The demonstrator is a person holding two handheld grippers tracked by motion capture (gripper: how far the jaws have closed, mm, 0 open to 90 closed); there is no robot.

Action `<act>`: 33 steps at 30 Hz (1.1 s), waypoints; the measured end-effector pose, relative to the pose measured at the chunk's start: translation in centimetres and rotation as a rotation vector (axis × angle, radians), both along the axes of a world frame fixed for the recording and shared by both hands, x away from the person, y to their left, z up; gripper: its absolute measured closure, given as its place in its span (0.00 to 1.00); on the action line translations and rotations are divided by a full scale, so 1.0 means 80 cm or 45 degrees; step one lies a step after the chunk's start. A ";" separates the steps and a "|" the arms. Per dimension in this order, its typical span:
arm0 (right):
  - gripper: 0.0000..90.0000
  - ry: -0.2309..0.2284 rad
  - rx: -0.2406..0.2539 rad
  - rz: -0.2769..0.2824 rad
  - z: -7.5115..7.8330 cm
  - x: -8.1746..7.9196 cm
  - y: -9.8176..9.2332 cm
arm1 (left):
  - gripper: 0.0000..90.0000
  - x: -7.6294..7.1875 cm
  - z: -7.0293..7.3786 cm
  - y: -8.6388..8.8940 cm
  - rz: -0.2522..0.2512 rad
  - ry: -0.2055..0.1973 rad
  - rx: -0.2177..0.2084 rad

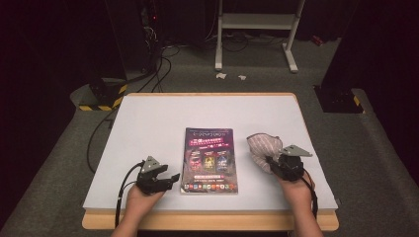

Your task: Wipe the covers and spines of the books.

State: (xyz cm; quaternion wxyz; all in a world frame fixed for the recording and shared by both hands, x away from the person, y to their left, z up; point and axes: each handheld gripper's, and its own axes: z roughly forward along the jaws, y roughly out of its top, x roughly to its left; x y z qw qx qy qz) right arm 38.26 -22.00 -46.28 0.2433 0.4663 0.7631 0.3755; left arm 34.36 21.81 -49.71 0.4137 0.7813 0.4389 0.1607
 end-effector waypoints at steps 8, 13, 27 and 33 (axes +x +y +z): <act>0.77 0.032 0.028 0.203 0.006 -0.026 0.053 | 0.40 0.002 0.005 0.009 0.032 -0.017 -0.013; 0.77 0.074 -0.006 0.345 -0.003 -0.036 0.088 | 0.40 0.005 0.004 0.020 0.062 -0.013 -0.003; 0.75 0.126 -0.056 0.539 -0.030 -0.047 0.174 | 0.40 0.010 0.005 0.040 0.126 -0.008 -0.032; 0.74 0.106 -0.061 0.603 -0.033 -0.055 0.226 | 0.40 0.009 0.007 0.054 0.201 -0.021 -0.020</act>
